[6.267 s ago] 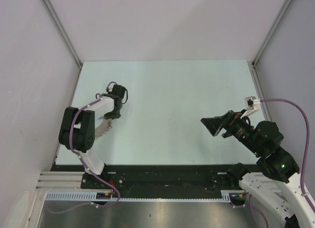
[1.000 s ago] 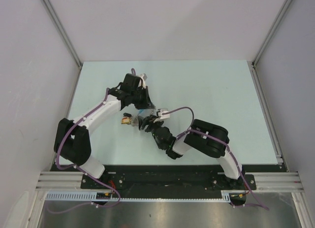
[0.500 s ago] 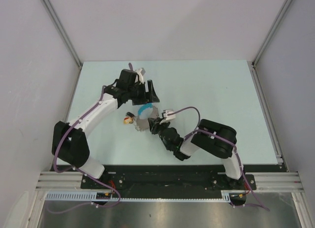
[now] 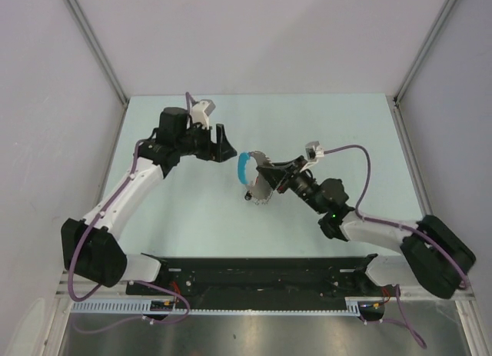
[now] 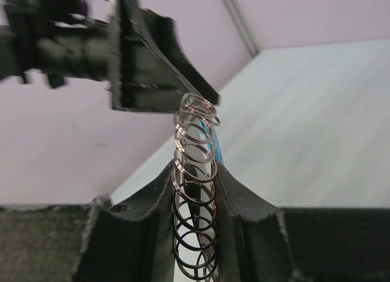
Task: Remove the keys from the keyring
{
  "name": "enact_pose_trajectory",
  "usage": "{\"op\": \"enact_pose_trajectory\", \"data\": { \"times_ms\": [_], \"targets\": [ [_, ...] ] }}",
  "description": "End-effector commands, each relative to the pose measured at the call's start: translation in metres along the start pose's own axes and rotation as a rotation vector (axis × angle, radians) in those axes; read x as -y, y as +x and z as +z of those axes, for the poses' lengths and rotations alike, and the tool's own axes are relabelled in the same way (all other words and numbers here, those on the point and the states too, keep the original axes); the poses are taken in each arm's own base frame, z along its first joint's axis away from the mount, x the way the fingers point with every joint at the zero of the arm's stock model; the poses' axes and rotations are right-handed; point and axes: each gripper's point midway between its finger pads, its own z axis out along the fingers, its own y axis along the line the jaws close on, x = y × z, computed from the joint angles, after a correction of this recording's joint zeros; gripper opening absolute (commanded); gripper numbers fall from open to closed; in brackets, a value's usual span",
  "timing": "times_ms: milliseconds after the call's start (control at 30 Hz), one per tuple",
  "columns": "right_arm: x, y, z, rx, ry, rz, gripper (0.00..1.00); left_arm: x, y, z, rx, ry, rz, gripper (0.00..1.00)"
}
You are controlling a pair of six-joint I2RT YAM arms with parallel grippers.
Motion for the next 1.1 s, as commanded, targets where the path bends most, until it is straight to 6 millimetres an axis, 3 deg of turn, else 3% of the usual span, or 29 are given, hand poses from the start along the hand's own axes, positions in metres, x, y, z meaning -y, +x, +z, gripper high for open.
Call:
{"op": "enact_pose_trajectory", "data": {
  "times_ms": [0, 200, 333, 500, 733, 833, 933, 967, 1000, 1067],
  "targets": [
    [-0.043, -0.024, -0.025, -0.085, -0.214, 0.025, 0.00, 0.054, 0.003, -0.010, 0.044, 0.336, 0.141, 0.82],
    [-0.045, -0.067, -0.044, -0.049, -0.240, 0.094, 0.00, 0.107, 0.034, -0.025, -0.009, 0.661, 0.199, 0.79],
    [-0.051, -0.081, -0.050, -0.028, -0.265, 0.137, 0.00, 0.136, 0.049, -0.036, -0.022, 0.798, 0.245, 0.81],
    [-0.062, -0.096, -0.053, 0.014, -0.310, 0.191, 0.00, 0.153, 0.058, -0.033, -0.033, 0.842, 0.252, 0.82],
    [-0.072, -0.112, -0.055, 0.063, -0.362, 0.240, 0.00, 0.164, 0.062, -0.032, -0.041, 0.888, 0.237, 0.73],
    [-0.064, -0.109, -0.052, 0.052, -0.342, 0.258, 0.00, 0.171, 0.064, -0.037, -0.043, 0.914, 0.221, 0.60],
    [-0.057, -0.103, -0.049, 0.034, -0.318, 0.265, 0.00, 0.176, 0.066, -0.043, -0.056, 0.917, 0.210, 0.31],
    [-0.054, -0.103, -0.049, 0.033, -0.309, 0.260, 0.00, 0.176, 0.065, -0.042, -0.055, 0.905, 0.204, 0.14],
    [-0.051, -0.102, -0.048, 0.029, -0.300, 0.256, 0.00, 0.175, 0.064, -0.042, -0.060, 0.886, 0.190, 0.03],
    [-0.044, -0.101, -0.048, 0.020, -0.276, 0.250, 0.00, 0.174, 0.059, -0.042, -0.042, 0.845, 0.177, 0.00]
  ]
}}
